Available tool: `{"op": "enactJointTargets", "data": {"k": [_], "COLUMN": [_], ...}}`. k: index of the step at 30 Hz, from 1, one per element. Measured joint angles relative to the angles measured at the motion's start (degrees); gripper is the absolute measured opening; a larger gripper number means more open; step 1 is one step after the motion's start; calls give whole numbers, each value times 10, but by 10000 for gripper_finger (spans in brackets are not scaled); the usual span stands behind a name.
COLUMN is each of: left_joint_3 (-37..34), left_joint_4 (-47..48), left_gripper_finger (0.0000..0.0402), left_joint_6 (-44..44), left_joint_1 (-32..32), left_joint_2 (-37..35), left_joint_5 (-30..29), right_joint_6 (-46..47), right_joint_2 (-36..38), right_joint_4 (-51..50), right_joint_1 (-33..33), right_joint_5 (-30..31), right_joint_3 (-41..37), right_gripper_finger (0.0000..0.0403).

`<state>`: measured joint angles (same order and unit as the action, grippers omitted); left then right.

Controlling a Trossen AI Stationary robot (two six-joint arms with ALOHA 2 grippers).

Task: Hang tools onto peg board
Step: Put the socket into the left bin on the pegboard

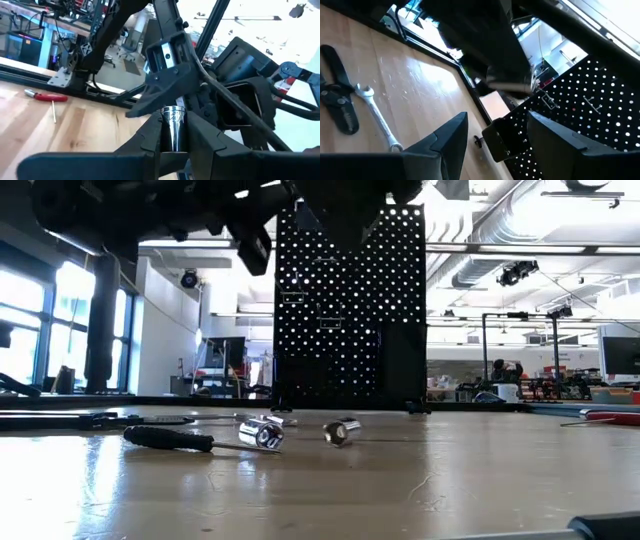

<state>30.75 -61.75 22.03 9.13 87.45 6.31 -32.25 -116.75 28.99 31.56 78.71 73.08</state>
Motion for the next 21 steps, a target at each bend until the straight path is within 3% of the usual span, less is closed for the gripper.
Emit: {"op": "enactJointTargets", "data": {"k": [7, 21], "left_joint_3": [0, 1], "left_joint_4": [-72, -110], "left_gripper_finger": [53, 53], "left_joint_6": [9, 30], "left_joint_1": [-9, -17], "left_joint_2": [29, 34], "left_joint_5": [-6, -15], "right_joint_6": [-51, -188], "right_joint_2": [0, -1], "right_joint_4": [47, 187], "right_joint_1": [-4, -16], "right_joint_5": [-6, 2], "right_joint_3": [0, -1], "right_gripper_finger": [200, 200]}}
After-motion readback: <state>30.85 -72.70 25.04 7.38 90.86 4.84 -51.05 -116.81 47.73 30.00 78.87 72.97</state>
